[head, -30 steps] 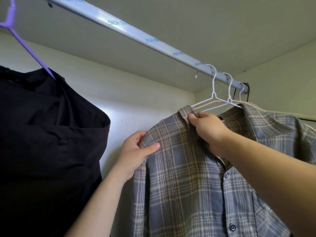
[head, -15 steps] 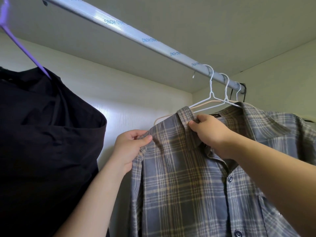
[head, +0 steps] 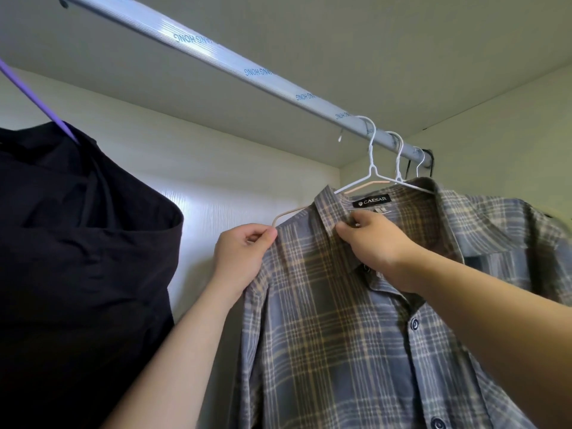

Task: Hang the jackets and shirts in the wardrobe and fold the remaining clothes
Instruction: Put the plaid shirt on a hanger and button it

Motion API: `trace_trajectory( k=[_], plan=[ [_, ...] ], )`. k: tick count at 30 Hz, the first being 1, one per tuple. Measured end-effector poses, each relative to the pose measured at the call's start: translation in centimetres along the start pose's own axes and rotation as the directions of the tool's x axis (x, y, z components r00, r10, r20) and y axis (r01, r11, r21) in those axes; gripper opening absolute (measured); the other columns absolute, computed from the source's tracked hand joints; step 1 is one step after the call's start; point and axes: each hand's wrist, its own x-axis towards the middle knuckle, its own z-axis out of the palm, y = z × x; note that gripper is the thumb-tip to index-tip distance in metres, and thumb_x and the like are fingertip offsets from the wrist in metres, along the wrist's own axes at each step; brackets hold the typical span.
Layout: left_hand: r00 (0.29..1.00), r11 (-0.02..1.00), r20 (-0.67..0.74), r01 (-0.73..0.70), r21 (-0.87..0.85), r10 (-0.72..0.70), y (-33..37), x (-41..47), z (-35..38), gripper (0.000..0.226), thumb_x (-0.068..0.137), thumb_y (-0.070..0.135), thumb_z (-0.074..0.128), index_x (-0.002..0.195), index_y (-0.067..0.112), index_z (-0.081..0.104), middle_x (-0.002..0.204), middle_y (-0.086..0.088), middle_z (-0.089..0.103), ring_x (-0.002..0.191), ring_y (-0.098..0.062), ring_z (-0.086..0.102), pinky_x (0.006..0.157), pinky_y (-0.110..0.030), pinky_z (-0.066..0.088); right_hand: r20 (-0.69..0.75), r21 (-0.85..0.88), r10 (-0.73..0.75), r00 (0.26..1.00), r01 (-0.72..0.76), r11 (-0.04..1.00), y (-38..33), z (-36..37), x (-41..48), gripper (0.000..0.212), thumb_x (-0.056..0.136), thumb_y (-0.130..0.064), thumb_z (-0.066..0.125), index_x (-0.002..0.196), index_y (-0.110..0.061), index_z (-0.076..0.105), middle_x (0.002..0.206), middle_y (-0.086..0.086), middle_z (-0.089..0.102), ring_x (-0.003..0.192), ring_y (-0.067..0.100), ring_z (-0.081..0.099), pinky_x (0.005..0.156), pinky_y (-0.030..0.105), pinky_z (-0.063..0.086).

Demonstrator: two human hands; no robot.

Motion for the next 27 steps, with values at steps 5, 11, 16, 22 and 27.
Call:
trace_trajectory(
  k=[5, 11, 16, 22, 27],
  plan=[
    [0.951, 0.881, 0.020, -0.292, 0.371, 0.307, 2.1, 0.4, 1.8, 0.016, 0.095, 0.041, 0.063, 0.104, 0.040, 0.077, 0.093, 0.024, 0.072, 0.089, -0.010, 0.061, 0.078, -0.030, 0.049, -0.099, -0.101, -0.141, 0.985, 0.131, 0.986, -1.3, 0.5, 0.0, 0.035, 0.104, -0.039, 0.049, 0.126, -0.016, 0.064, 0.121, 0.005, 0.069, 0.114, 0.027, 0.063, 0.101, 0.041, 0.049],
    [0.933, 0.869, 0.024, -0.342, 0.358, 0.358, 3.4, 2.0, 4.2, 0.018, 0.097, 0.024, 0.062, 0.108, 0.026, 0.076, 0.096, 0.010, 0.073, 0.096, -0.015, 0.063, 0.082, -0.031, 0.051, -0.220, -0.272, -0.306, 0.926, 0.243, 0.931, -2.3, -0.1, -0.8, 0.037, 0.103, -0.050, 0.041, 0.101, -0.023, 0.065, 0.091, -0.006, 0.066, 0.096, 0.022, 0.063, 0.081, 0.034, 0.047],
    [0.955, 0.895, 0.010, -0.281, 0.347, 0.297, 3.0, 3.2, 4.7, 0.026, 0.103, 0.027, 0.048, 0.100, 0.033, 0.073, 0.094, 0.016, 0.067, 0.095, -0.012, 0.062, 0.075, -0.026, 0.042, -0.449, -0.755, -0.626, 0.637, 0.104, 0.647, -1.6, -6.4, -0.8, 0.025, 0.097, -0.036, 0.048, 0.101, -0.016, 0.063, 0.103, 0.009, 0.059, 0.096, 0.033, 0.052, 0.077, 0.041, 0.041],
    [0.992, 0.998, 0.126, 0.000, 0.057, -0.007, 6.0, 5.3, 5.5, 0.077, 0.078, 0.084, 0.034, 0.094, 0.023, 0.078, 0.098, -0.002, 0.078, 0.101, -0.026, 0.070, 0.101, -0.045, 0.051, -0.336, -0.719, -0.175, 0.925, -0.132, 0.683, -0.2, -11.3, 0.5, 0.052, 0.100, -0.058, 0.029, 0.108, -0.020, 0.064, 0.107, 0.012, 0.065, 0.097, 0.036, 0.058, 0.091, 0.046, 0.047],
    [0.964, 0.933, 0.262, -0.140, 0.332, 0.051, 6.8, 5.9, 7.2, 0.082, 0.078, 0.083, 0.045, 0.082, 0.004, 0.070, 0.078, -0.009, 0.073, 0.078, -0.026, 0.068, 0.074, -0.037, 0.050, -0.331, -0.384, 0.020, 0.943, -0.155, 0.910, -0.3, -11.8, 0.9, 0.059, 0.100, -0.056, 0.035, 0.079, -0.010, 0.066, 0.080, 0.007, 0.063, 0.082, 0.032, 0.061, 0.069, 0.036, 0.045]
  ],
)
